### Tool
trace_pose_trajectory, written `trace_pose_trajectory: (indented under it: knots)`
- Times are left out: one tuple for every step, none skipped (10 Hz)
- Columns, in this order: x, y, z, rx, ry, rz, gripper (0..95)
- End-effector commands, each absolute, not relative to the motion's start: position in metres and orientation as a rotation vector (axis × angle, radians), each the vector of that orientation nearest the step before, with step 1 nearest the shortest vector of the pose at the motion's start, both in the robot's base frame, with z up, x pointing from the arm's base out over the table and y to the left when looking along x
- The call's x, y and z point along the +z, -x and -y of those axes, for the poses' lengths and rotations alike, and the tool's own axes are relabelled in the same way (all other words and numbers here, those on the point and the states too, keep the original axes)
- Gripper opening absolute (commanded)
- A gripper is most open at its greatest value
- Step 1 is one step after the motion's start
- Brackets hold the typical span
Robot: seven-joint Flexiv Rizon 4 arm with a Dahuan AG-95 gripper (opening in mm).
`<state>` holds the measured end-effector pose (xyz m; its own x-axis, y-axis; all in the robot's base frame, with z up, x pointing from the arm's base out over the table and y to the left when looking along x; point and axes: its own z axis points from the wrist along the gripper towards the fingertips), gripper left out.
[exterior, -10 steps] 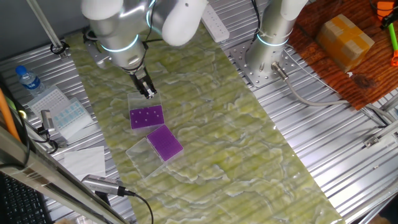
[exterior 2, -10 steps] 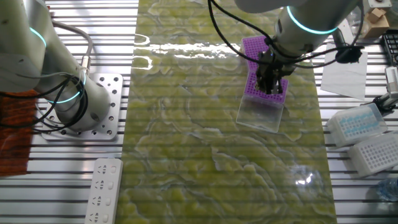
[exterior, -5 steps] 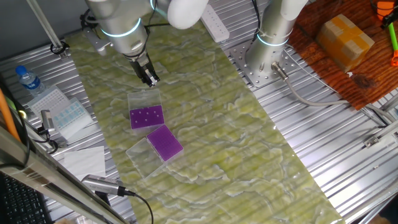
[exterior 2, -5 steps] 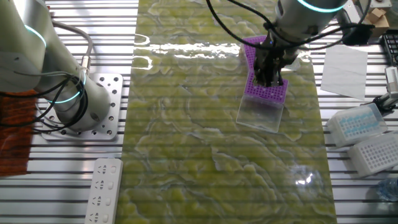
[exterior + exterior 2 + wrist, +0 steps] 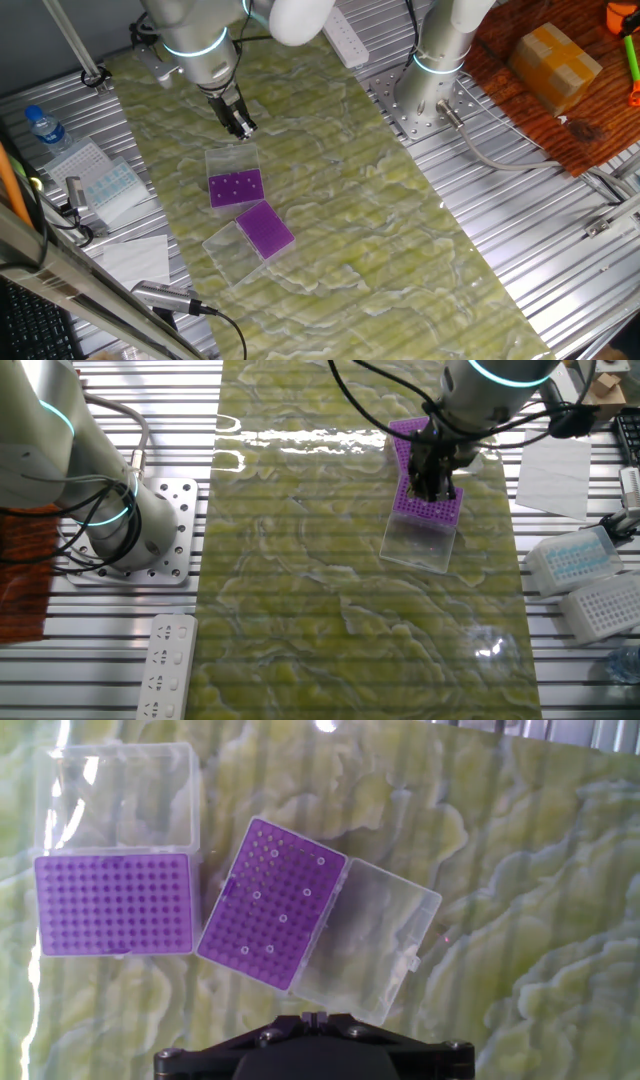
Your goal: Transfer all small pipette tips from one holder to another
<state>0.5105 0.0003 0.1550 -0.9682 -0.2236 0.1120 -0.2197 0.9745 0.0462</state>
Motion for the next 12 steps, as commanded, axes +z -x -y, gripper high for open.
trace_pose_trajectory:
  knots:
    - [0.155, -0.513, -0.002, -0.052, -0.380, 2.964, 0.0]
    - [0.155, -0.513, -0.002, -0.064, -0.397, 2.971, 0.0]
    - [0.155, -0.513, -0.002, -0.064, -0.397, 2.971, 0.0]
    - [0.155, -0.513, -0.002, -0.066, -0.379, 2.981, 0.0]
    - [0.153, -0.524, -0.014, -0.063, -0.379, 2.981, 0.0]
    - [0.148, -0.532, -0.023, -0.061, -0.393, 2.988, 0.0]
    - [0.142, -0.540, -0.030, -0.061, -0.403, 2.999, 19.0]
    - [0.138, -0.545, -0.036, -0.061, -0.407, 3.002, 19.0]
    - [0.128, -0.555, -0.049, -0.059, -0.414, 3.001, 19.0]
    - [0.116, -0.562, -0.065, -0.049, -0.414, 2.999, 0.0]
    - [0.108, -0.562, -0.074, -0.045, -0.411, 3.004, 0.0]
    - [0.104, -0.561, -0.077, -0.040, -0.413, 3.009, 0.0]
